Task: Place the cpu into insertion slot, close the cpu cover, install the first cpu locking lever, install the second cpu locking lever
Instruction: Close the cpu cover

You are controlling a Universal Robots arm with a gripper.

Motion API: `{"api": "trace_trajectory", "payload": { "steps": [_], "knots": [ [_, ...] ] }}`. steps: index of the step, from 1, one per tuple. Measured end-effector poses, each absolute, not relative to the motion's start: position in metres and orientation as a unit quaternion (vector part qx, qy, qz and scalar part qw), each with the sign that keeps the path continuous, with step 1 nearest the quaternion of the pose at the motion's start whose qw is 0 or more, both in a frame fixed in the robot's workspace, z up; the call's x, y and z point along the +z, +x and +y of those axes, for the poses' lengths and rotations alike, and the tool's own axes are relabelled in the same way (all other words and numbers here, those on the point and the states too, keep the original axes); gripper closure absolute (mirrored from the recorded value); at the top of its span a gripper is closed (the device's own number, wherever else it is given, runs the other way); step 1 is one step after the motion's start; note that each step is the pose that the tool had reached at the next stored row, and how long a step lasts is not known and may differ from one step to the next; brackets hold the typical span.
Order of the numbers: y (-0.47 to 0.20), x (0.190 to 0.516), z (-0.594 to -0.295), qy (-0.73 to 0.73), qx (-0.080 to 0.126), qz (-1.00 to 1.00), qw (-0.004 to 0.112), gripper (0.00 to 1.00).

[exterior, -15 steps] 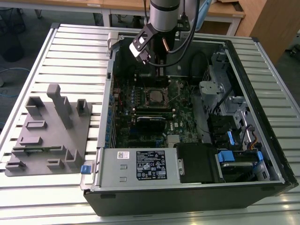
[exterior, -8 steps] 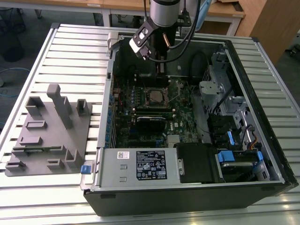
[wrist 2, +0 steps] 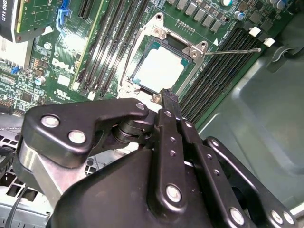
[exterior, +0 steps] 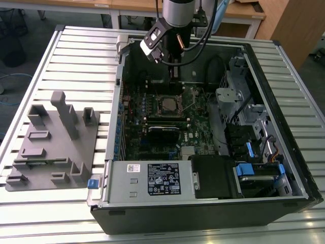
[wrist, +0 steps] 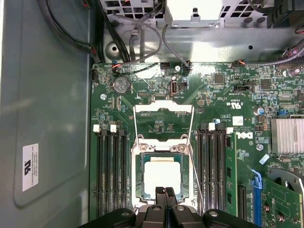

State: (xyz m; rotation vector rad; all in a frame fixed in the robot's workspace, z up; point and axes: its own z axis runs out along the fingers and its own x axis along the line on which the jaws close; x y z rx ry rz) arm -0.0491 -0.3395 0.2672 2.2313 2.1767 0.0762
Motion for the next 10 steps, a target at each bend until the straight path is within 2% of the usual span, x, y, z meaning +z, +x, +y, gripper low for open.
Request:
{"api": "trace_trajectory", "payload": {
  "steps": [10],
  "knots": [
    [-0.0419, 0.2672, -0.3395, 0.716, 0.024, 0.698, 0.012, 0.90]
  ]
}}
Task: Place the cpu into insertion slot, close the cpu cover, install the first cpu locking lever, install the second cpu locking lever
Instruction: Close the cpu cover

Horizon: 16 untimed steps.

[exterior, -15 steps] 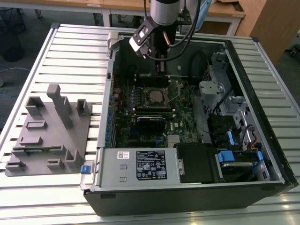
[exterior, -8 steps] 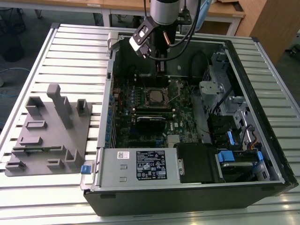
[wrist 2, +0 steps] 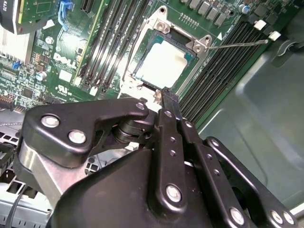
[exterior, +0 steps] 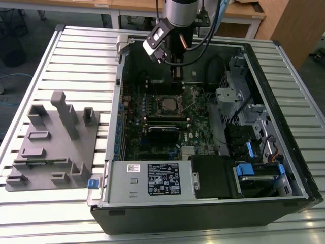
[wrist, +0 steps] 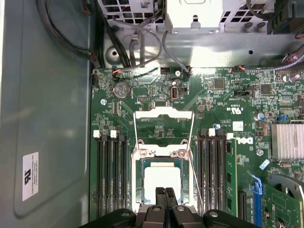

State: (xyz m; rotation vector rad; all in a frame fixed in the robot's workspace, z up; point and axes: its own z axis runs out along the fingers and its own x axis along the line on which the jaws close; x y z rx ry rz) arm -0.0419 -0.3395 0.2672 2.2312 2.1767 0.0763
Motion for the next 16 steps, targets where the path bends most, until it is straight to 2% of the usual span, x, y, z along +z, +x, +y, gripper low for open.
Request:
{"api": "trace_trajectory", "payload": {
  "steps": [16],
  "knots": [
    [-0.0329, 0.2672, -0.3395, 0.716, 0.024, 0.698, 0.012, 0.90]
  ]
}}
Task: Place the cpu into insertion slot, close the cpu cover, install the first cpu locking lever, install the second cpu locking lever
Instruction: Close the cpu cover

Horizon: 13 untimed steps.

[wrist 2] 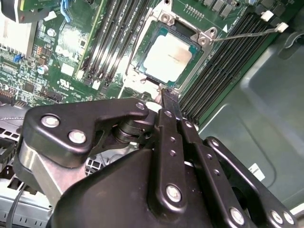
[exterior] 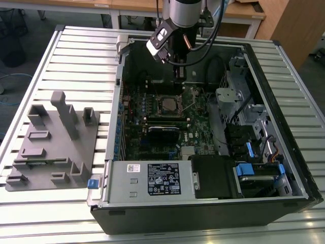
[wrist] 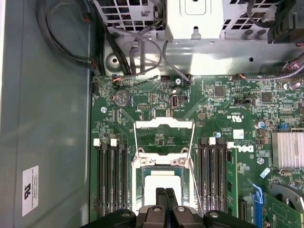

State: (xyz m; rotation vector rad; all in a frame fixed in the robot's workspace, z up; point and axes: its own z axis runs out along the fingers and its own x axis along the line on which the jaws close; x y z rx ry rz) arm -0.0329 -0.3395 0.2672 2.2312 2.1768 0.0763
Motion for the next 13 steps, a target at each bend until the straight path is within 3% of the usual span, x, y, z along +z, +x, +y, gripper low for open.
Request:
{"api": "trace_trajectory", "payload": {
  "steps": [13],
  "knots": [
    [-0.0222, 0.2672, -0.3395, 0.716, 0.024, 0.698, 0.012, 0.90]
  ]
}}
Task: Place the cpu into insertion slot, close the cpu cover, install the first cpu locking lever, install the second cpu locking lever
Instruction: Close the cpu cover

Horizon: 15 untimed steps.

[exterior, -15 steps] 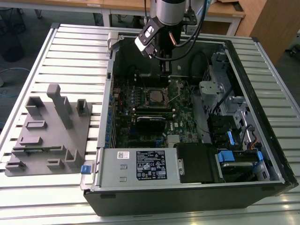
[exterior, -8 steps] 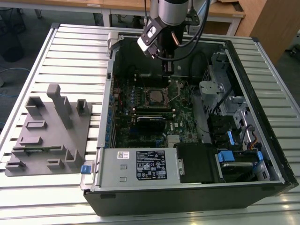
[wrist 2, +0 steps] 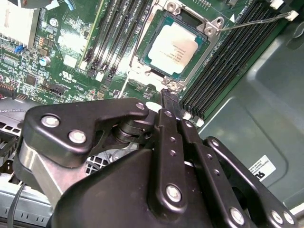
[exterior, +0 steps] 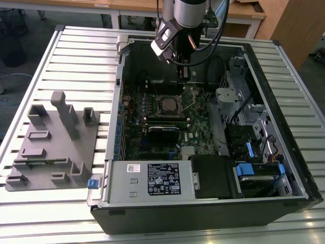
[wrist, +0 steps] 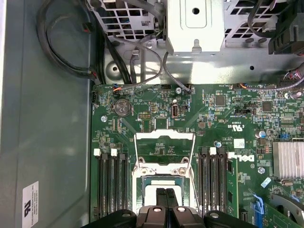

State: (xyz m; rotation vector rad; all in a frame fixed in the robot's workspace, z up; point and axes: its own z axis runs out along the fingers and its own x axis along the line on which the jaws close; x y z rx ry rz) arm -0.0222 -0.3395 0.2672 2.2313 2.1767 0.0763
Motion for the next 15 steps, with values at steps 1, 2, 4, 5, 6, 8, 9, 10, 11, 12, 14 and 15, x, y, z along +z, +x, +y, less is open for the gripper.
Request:
{"api": "trace_trajectory", "payload": {
  "steps": [1, 2, 4, 5, 6, 8, 9, 10, 11, 12, 14, 15],
  "knots": [
    [-0.0222, 0.2672, -0.3395, 0.716, 0.024, 0.698, 0.012, 0.90],
    [-0.0221, 0.2672, -0.3395, 0.716, 0.024, 0.698, 0.012, 0.90],
    [-0.0221, 0.2672, -0.3395, 0.716, 0.024, 0.698, 0.012, 0.90],
    [-0.0221, 0.2672, -0.3395, 0.716, 0.024, 0.698, 0.012, 0.90],
    [-0.0220, 0.2672, -0.3395, 0.716, 0.024, 0.698, 0.012, 0.90],
    [-0.0216, 0.2672, -0.3395, 0.715, 0.025, 0.698, 0.012, 0.90],
    [-0.0210, 0.2672, -0.3395, 0.715, 0.025, 0.698, 0.012, 0.90],
    [-0.0200, 0.2672, -0.3395, 0.716, 0.024, 0.698, 0.012, 0.90],
    [-0.0186, 0.2672, -0.3395, 0.716, 0.024, 0.698, 0.012, 0.90],
    [-0.0172, 0.2672, -0.3395, 0.716, 0.024, 0.698, 0.012, 0.90],
    [-0.0149, 0.2672, -0.3395, 0.716, 0.024, 0.698, 0.012, 0.90],
    [-0.0134, 0.2672, -0.3395, 0.716, 0.025, 0.698, 0.012, 0.90]
  ]
}}
